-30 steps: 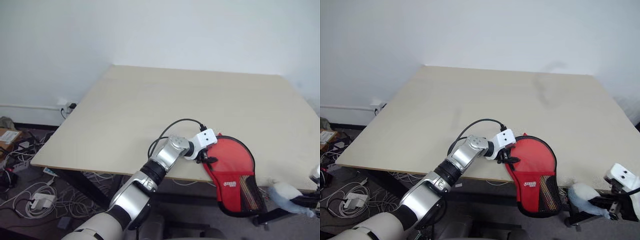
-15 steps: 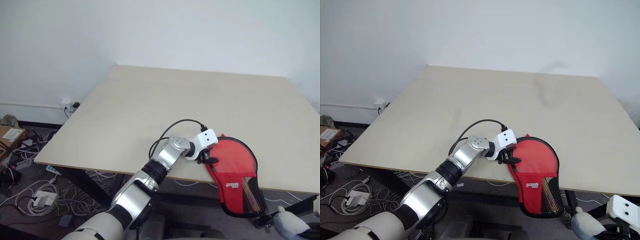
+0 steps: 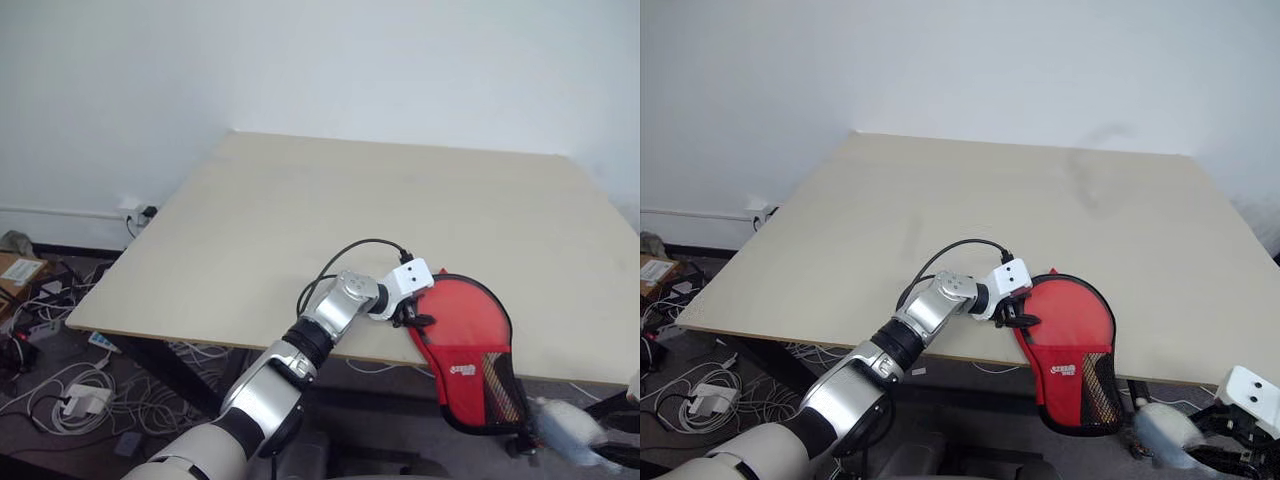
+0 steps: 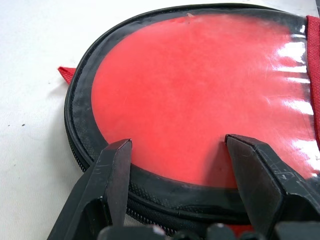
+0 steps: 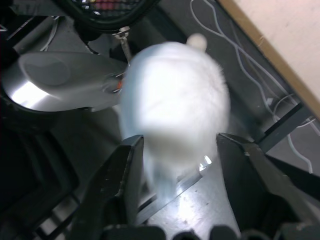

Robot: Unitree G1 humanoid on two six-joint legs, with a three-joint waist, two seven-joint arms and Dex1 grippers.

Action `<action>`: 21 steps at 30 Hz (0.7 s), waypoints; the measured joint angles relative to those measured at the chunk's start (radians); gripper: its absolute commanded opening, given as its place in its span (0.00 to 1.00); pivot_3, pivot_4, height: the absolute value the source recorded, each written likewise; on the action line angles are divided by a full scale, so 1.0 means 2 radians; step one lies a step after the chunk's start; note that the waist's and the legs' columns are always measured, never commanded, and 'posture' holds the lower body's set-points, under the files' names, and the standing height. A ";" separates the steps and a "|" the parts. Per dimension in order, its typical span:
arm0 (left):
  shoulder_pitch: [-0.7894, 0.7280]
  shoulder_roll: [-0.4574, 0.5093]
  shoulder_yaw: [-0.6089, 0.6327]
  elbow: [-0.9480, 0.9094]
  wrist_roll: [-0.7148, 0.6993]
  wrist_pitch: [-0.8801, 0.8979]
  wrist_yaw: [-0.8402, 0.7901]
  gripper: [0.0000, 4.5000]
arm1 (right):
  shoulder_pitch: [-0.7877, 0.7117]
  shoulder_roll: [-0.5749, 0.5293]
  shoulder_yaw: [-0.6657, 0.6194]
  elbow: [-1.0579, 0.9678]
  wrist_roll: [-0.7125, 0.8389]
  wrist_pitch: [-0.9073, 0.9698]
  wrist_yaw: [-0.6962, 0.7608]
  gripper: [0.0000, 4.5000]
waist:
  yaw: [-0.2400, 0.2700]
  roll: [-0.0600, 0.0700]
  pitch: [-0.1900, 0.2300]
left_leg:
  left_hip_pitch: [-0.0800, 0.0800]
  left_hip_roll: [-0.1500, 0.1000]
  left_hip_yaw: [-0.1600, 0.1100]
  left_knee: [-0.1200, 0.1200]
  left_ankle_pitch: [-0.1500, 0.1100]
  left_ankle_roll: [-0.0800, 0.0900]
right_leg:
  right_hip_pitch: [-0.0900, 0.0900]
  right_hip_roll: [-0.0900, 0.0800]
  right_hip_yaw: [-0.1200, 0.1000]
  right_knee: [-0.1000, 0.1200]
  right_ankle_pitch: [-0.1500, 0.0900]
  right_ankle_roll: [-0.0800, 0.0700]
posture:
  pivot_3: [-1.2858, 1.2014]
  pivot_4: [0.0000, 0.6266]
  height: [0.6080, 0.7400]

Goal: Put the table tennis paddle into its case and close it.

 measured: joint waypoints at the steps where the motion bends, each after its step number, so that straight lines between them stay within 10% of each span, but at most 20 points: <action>1: -0.001 0.002 0.001 0.001 0.000 0.000 -0.001 0.70 | -0.002 0.000 -0.006 -0.004 0.003 0.004 0.002 0.51 | -0.002 0.000 0.000 | 0.000 0.000 0.000 0.000 0.000 0.000 | 0.000 0.000 0.000 0.000 0.000 0.000 | 0.52 0.00 0.81; 11: 0.030 0.086 0.028 -0.066 -0.033 0.009 -0.069 0.70 | -0.240 0.033 -0.009 -0.026 0.120 0.139 -0.099 0.51 | -0.018 0.002 -0.001 | 0.000 0.001 0.000 -0.001 0.000 -0.001 | -0.001 0.001 0.000 0.000 0.001 0.001 | 0.52 0.00 0.81; 21: 0.111 0.255 0.086 -0.267 -0.109 0.080 -0.168 0.70 | -0.444 0.061 0.171 0.004 0.114 0.161 -0.230 0.51 | -0.017 0.005 0.000 | 0.000 0.000 0.001 -0.001 0.000 -0.002 | -0.002 0.000 0.001 0.001 0.001 0.000 | 0.52 0.00 0.81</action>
